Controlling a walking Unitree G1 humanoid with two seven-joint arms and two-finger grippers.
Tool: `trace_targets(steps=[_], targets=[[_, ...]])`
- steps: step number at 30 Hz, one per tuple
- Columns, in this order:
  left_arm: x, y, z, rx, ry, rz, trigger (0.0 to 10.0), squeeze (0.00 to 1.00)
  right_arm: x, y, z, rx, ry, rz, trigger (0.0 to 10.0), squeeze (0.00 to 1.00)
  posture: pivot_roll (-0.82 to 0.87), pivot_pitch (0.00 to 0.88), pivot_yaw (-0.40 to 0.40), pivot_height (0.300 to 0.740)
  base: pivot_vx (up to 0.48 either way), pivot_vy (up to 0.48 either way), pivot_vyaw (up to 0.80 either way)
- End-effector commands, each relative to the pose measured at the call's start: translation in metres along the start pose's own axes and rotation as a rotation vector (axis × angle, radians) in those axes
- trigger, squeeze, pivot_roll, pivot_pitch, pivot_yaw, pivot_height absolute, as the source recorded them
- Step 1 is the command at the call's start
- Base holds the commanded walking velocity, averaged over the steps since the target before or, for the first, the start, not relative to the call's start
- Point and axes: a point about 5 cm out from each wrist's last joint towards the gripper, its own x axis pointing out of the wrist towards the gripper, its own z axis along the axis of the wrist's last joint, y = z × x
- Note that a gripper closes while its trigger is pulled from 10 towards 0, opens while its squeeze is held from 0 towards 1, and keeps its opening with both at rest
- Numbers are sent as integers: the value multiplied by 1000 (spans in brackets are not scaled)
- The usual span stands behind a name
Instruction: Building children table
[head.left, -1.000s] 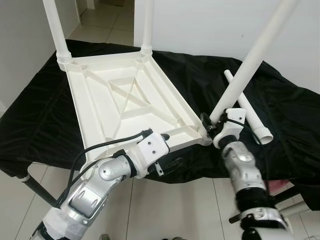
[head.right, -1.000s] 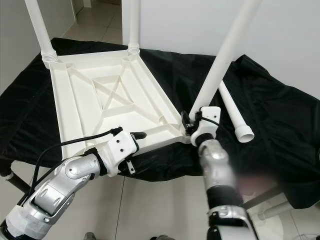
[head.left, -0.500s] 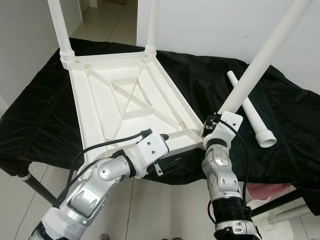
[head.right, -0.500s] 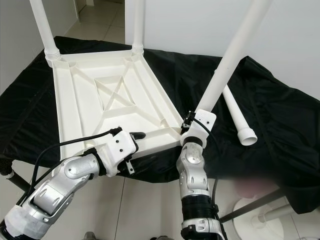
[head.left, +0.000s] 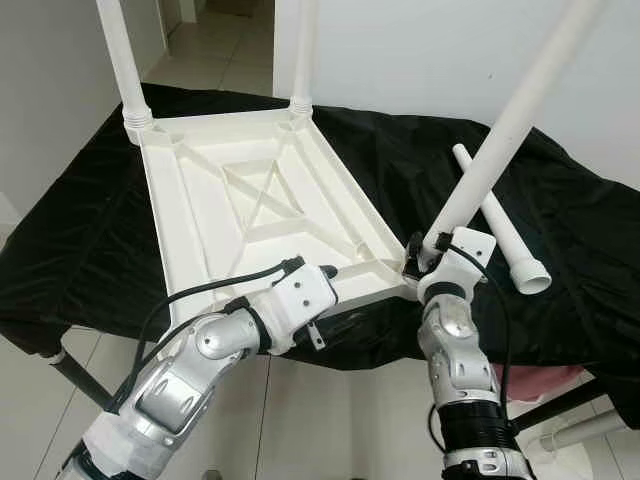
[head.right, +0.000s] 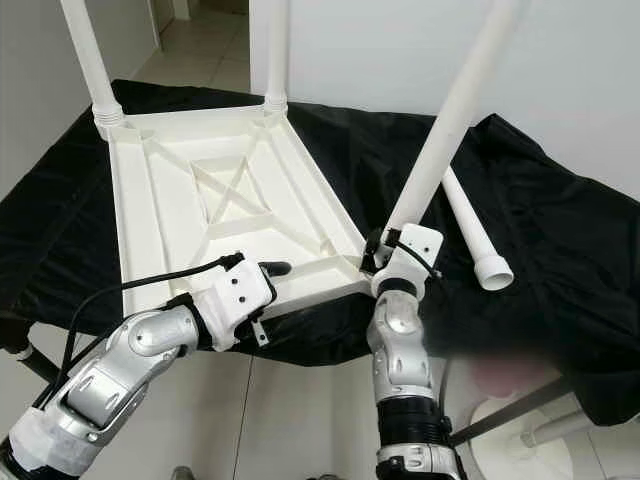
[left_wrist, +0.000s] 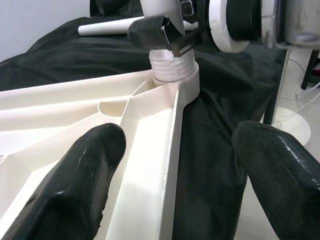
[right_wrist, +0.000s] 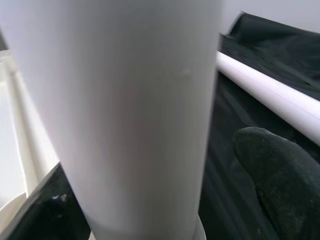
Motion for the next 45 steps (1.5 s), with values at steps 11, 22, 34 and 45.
trace_targets(steps=[11,22,34,45], targets=[[2,-8,1,19,-4,-79,10000,0,-4,-9,5,27,-53,195,10000,0,18,21,-85,740,0,0,0],[0,-9,1,20,-9,-84,10000,0,-41,-6,-2,96,-95,254,10000,0,11,24,-72,740,0,0,0],[-2,-4,0,29,0,-84,10000,0,-74,-12,-22,74,-22,327,10000,0,-3,37,-56,740,0,0,0],[-4,-1,0,34,8,-71,10000,0,-68,-26,-17,1,-57,265,10000,0,11,47,-65,740,0,0,0]])
